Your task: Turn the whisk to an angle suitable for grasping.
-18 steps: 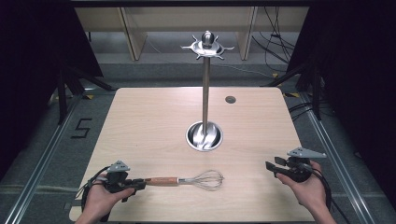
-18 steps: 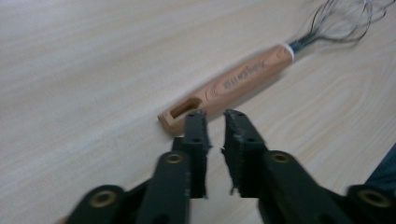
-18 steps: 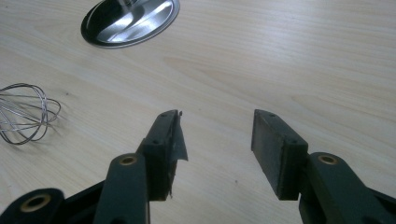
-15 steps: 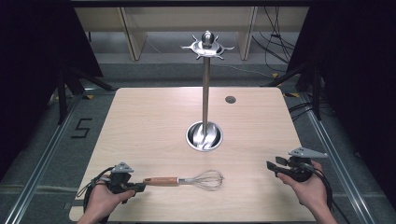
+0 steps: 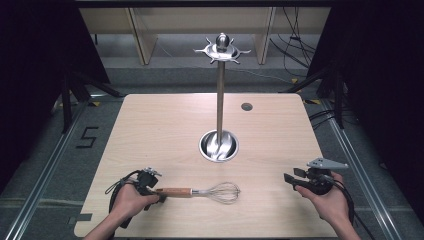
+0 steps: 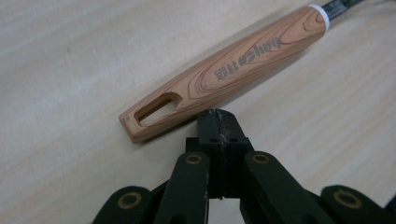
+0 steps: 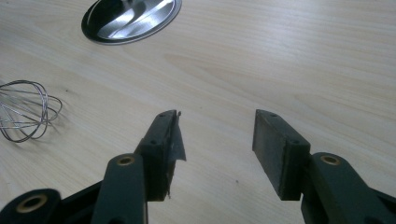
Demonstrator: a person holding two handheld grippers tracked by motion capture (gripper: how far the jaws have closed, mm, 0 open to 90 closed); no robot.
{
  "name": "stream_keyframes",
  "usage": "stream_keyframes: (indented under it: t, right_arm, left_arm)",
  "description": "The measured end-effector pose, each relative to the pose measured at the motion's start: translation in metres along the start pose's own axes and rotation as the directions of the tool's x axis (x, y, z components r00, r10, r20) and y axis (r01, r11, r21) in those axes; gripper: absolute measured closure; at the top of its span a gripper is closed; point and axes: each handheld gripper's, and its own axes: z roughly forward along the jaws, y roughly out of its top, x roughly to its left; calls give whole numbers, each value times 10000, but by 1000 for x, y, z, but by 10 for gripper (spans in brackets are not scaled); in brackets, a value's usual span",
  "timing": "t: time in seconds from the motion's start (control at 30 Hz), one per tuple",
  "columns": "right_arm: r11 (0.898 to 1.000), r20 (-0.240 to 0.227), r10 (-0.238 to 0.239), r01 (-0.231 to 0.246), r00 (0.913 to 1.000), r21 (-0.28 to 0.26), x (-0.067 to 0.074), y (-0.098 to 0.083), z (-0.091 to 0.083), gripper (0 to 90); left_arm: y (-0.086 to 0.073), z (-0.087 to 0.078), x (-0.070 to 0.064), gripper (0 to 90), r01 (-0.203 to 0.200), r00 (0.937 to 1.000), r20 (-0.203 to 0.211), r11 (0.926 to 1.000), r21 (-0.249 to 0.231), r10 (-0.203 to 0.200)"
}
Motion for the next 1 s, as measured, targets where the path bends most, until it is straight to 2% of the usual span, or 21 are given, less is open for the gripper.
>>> stream_keyframes:
  t: [0.03, 0.07, 0.1, 0.13, 0.2, 0.27, 0.3, 0.37, 0.4, 0.43, 0.47, 0.5, 0.53, 0.57, 0.67, 0.8, 0.83, 0.9, 0.93, 0.97, 1.0]
  right_arm:
    - [10000, 9, -8, 8, 10000, 14, 0, 0, 0, 508]
    - [9997, -15, -238, 238, 9997, -31, -2, 0, 1, 507]
    - [9998, -33, -158, 157, 9999, -94, -1, 0, 2, 505]
    - [10000, -18, 13, -13, 10000, -29, 1, -1, 2, 504]
    - [9999, -10, -155, 155, 9999, 46, 0, -1, 2, 500]
    - [9997, -93, 32, -29, 10000, 250, 2, -1, 2, 498]
    - [9998, -37, -120, 121, 9999, 188, 1, -1, 2, 496]
    - [9999, -111, -124, 125, 9999, 93, 1, -2, 4, 492]
    - [9998, -114, -106, 108, 9999, 151, 2, -2, 4, 491]
    - [9997, -137, -120, 122, 9998, 193, 2, -2, 4, 489]
    - [9996, -201, -3, 8, 9998, 270, 2, -2, 4, 488]
    - [9989, 14, -443, 443, 9990, 126, -1, -2, 4, 487]
    - [9990, -1, -423, 423, 9991, 127, -1, -2, 4, 486]
    - [9998, -96, -108, 110, 9999, 177, 1, -3, 4, 485]
    - [9999, -133, -85, 87, 9999, 148, -1, -4, 4, 483]
    - [9998, -199, 83, -79, 9998, 202, -2, -5, 4, 480]
    - [9999, -151, -23, 26, 9999, 151, -3, -5, 4, 478]
    - [9994, -71, 124, -122, 9999, 314, -3, -5, 2, 477]
    - [9992, -188, 237, -231, 9995, 329, -3, -6, 2, 477]
    - [9995, -133, 183, -179, 9997, 245, -5, -6, 2, 476]
    - [9996, -110, 186, -183, 9998, 219, -6, -6, 2, 475]
  left_arm:
    - [4, 1, 1, 893, 29, 10000, 47, 10000, 69, -30]
    - [8, 2, 1, 893, 192, 9998, -73, 9998, 87, -191]
    - [13, 4, 4, 893, 84, 9999, -103, 10000, 32, -84]
    - [17, 4, 5, 893, 209, 9997, -136, 9997, 125, -207]
    - [27, 7, 10, 893, 271, 9993, -268, 9996, 83, -269]
    - [35, 10, 14, 893, 393, 9987, -331, 9992, 48, -391]
    - [41, 12, 15, 893, 468, 9985, -280, 9989, 89, -466]
    - [52, 16, 16, 892, 805, 9960, -390, 9968, -30, -806]
    - [57, 19, 16, 892, 1109, 9930, -401, 9938, -94, -1112]
    - [62, 21, 18, 892, 1071, 9933, -425, 9942, -135, -1076]
    - [65, 22, 18, 892, 1235, 9914, -427, 9923, -137, -1240]
    - [70, 24, 20, 892, 1167, 9919, -476, 9930, -182, -1175]
    - [75, 25, 21, 892, 1141, 9921, -510, 9934, -146, -1147]
    - [79, 27, 22, 892, 1130, 9920, -549, 9935, -156, -1137]
    - [90, 32, 21, 892, 1445, 9876, -592, 9892, -229, -1456]
    - [99, 35, 22, 891, 1507, 9865, -609, 9881, -305, -1523]
    - [100, 36, 22, 891, 1528, 9859, -639, 9877, -328, -1546]
    - [101, 37, 23, 891, 1376, 9879, -664, 9895, -449, -1404]
    - [100, 36, 24, 889, 1306, 9886, -692, 9904, -446, -1334]
    - [99, 36, 22, 883, 1641, 9842, -566, 9846, -600, -1675]
    - [98, 34, 23, 866, 1624, 9847, -546, 9850, -581, -1655]
